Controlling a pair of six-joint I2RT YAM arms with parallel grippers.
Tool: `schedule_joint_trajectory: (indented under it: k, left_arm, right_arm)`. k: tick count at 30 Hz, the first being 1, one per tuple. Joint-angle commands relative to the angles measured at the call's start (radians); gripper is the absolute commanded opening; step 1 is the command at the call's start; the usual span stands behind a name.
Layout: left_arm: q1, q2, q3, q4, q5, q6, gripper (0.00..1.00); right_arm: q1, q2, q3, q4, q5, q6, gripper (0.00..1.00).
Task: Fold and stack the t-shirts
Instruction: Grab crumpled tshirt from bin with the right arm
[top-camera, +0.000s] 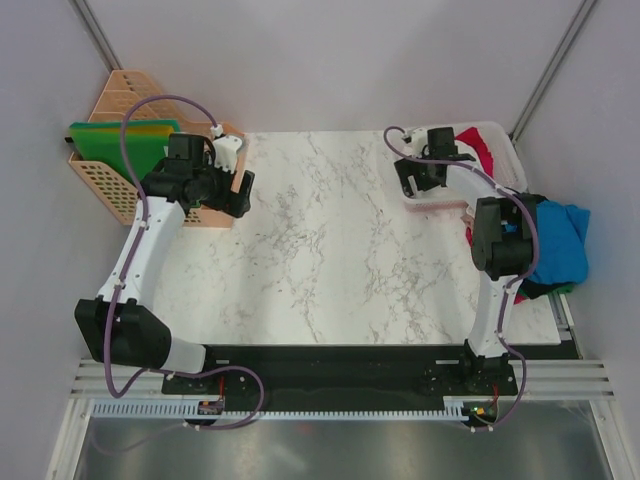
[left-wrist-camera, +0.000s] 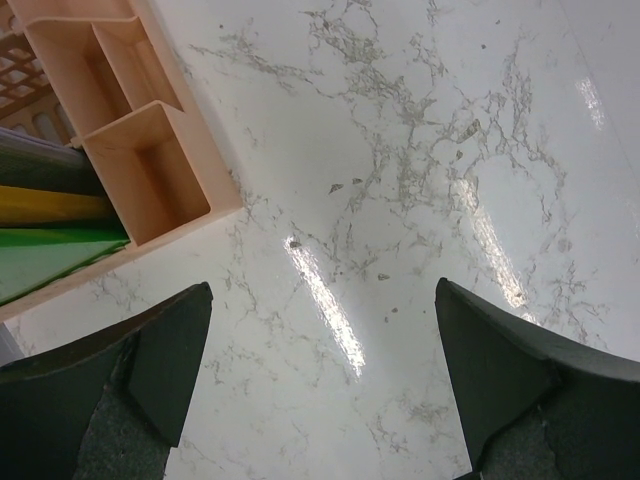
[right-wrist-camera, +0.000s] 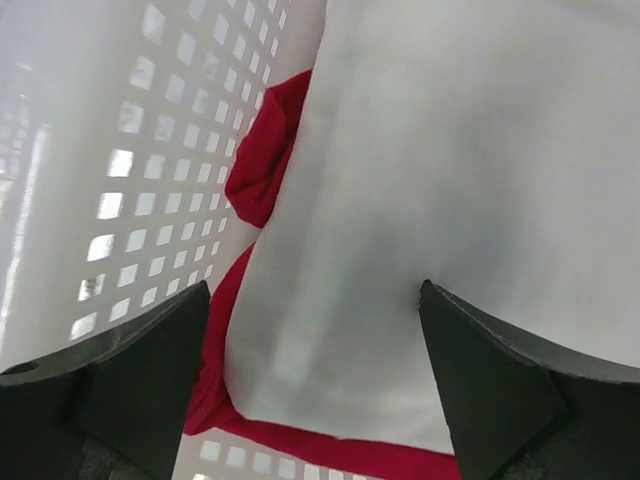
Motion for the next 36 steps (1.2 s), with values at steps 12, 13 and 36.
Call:
schedule_joint_trajectory:
  k: [12, 13, 36]
  left_arm:
    - [0.000, -0.041, -0.026, 0.030, 0.001, 0.013, 1.00]
    - [0.002, -0.039, -0.031, 0.035, 0.002, 0.016, 1.00]
    - [0.000, -0.057, -0.106, 0.073, -0.002, 0.021, 1.00]
  right_arm:
    - [0.092, 0.113, 0.128, -0.181, -0.141, -0.057, 0.93]
    - [0.096, 0.083, 0.114, -0.180, -0.147, -0.060, 0.93]
    - [0.081, 0.082, 0.189, -0.089, 0.172, 0.007, 0.79]
